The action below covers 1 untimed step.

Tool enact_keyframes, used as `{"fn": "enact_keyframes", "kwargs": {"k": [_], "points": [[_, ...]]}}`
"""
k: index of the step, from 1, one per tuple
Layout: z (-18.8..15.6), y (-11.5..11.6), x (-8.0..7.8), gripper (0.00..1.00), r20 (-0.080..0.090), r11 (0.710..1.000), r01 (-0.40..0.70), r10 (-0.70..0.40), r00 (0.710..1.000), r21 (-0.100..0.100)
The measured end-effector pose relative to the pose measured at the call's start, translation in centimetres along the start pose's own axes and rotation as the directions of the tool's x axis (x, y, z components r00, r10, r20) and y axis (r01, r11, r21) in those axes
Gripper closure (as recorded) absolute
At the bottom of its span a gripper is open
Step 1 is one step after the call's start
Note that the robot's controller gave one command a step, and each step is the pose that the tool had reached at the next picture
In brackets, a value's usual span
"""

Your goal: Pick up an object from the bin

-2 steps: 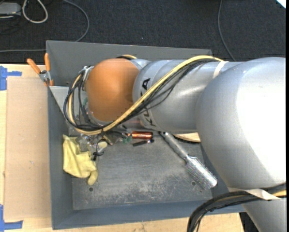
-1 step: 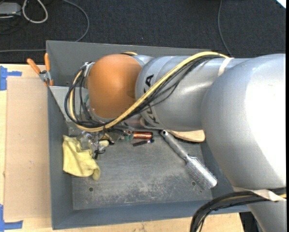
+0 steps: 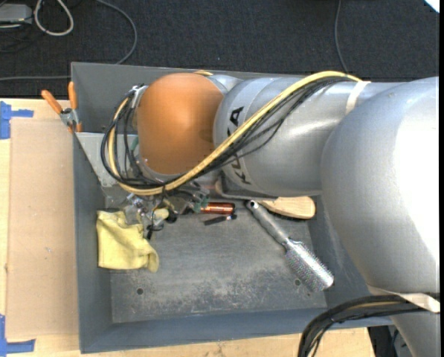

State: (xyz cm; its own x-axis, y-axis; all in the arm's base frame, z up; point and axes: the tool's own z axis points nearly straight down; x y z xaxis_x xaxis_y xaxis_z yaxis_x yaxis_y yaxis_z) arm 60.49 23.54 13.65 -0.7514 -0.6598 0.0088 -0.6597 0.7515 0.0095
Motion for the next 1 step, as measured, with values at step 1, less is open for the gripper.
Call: {"fn": "enact_keyframes", "kwargs": {"k": [1], "points": [[-1.88, -0.01, -0.05, 1.0, 0.003, 1.0, -0.001, 0.001, 1.0, 0.001]]}}
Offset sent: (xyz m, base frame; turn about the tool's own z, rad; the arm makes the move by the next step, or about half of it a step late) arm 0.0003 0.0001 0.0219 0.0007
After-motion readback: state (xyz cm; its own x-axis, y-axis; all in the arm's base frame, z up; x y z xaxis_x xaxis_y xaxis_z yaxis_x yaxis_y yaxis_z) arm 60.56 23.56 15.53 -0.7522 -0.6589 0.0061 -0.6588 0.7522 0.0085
